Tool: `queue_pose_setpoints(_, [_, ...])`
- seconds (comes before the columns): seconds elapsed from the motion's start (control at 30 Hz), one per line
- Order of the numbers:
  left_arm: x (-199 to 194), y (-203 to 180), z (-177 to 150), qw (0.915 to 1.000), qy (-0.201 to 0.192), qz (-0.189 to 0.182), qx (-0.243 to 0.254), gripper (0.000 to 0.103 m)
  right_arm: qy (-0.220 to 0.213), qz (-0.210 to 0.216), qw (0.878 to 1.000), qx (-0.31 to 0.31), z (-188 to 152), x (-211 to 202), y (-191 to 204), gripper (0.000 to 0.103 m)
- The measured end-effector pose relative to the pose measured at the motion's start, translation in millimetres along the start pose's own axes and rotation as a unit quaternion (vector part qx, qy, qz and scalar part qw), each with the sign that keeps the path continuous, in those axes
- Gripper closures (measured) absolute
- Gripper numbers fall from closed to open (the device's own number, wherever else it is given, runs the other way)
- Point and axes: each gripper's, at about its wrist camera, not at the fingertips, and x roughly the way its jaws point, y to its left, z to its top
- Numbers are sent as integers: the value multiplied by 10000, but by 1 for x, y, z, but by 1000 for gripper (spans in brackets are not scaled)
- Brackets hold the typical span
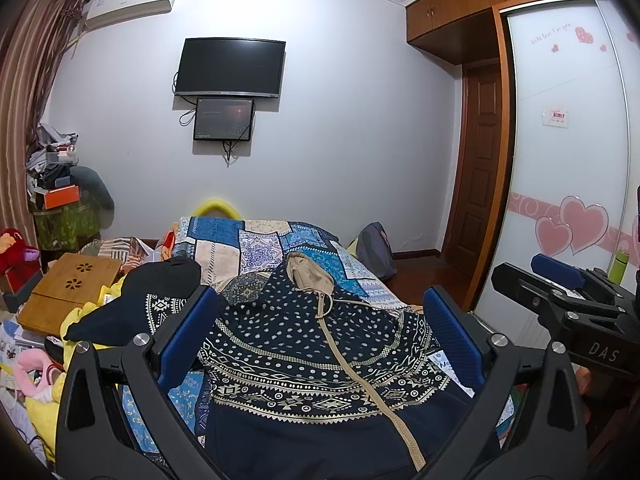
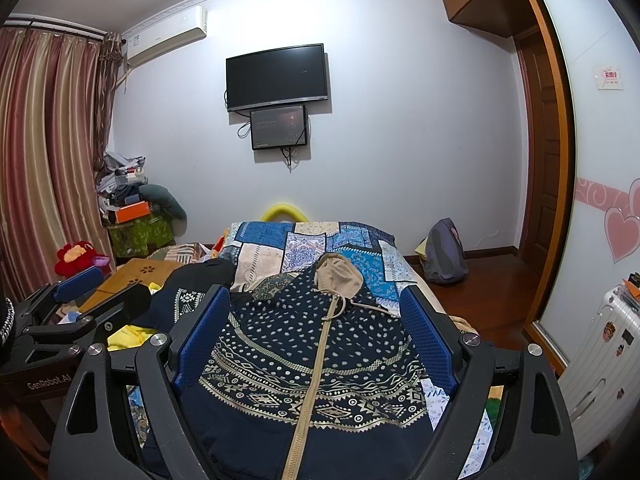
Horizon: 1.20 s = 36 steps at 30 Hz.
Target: Fold large clothes
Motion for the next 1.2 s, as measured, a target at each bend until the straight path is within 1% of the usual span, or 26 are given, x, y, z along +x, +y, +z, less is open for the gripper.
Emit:
queue_pose_setpoints(0.27, [0, 0, 0, 10000, 5, 4, 12, 0, 7, 1, 10000, 3, 1, 0, -1, 18])
queue_pose_setpoints(0.37, [2, -1, -1, 10000, -12, 56, 33, 0, 19, -4, 10000, -6, -5, 3, 1, 18])
queue_pose_setpoints(0.53, [7, 4, -3, 10000, 4, 73, -50, 0, 72, -2, 10000, 14, -6, 8, 0, 18])
queue_pose_setpoints(0.6, [7, 5, -4, 10000, 5, 92, -10, 0, 98, -6, 10000, 16, -6, 10, 0, 18])
queue_pose_setpoints(0.77, [13, 6, -4, 9999, -4, 136, 88, 0, 182, -11, 9998, 27, -3, 18, -3, 18])
queue_pose_setpoints(0.87, [19, 12, -2, 9999, -66, 132, 41, 0, 232, -22, 9997, -32, 0, 27, -3, 18])
queue_pose_setpoints(0.97, [25, 20, 3, 9996, -147, 230, 65, 0, 239, -43, 9996, -109, 5, 37, -4, 18])
queue_pose_setpoints(1.13, [45, 42, 13, 9988, -155, 444, -156, 0, 217, -84, 9995, -191, 18, 60, -7, 18])
queue_pose_setpoints(1.2, [55, 57, 20, 9976, -218, 635, -161, 0, 226, -104, 9994, -231, 23, 72, -8, 18])
